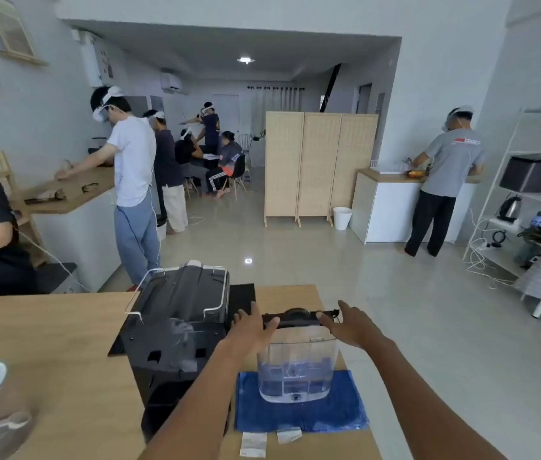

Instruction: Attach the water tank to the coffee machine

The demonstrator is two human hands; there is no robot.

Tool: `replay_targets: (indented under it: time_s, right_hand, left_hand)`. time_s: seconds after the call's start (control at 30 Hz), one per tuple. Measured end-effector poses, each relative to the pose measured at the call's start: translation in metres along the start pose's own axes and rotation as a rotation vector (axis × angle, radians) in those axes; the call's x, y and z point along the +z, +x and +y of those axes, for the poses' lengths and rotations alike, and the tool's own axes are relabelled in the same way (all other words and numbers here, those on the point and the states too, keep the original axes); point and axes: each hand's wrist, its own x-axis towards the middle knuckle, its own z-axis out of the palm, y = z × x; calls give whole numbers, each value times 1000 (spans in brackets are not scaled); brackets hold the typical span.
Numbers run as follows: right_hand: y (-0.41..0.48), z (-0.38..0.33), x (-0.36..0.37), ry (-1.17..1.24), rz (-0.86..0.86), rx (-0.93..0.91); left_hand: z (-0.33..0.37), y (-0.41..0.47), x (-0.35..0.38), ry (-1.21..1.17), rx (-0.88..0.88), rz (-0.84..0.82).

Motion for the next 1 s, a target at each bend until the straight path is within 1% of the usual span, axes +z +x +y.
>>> replay_targets:
  time_s: [0.1,0.43,0.57,0.77,1.0]
  right_hand:
    - [6,3,3,28,-34,21]
    - [12,13,16,378,-83,48]
    - [14,14,20,471,-63,55]
    - [16,13,18,578,-75,67]
    - [13,17,19,704,-57,53]
  left_hand:
    - [2,1,1,-136,-29,2]
    - [4,2,8,-365,-52,55]
    - [1,7,9,-410,-86,49]
    - [-1,9,13,-439,-123,83]
    - [-8,12,17,-545,-71,173]
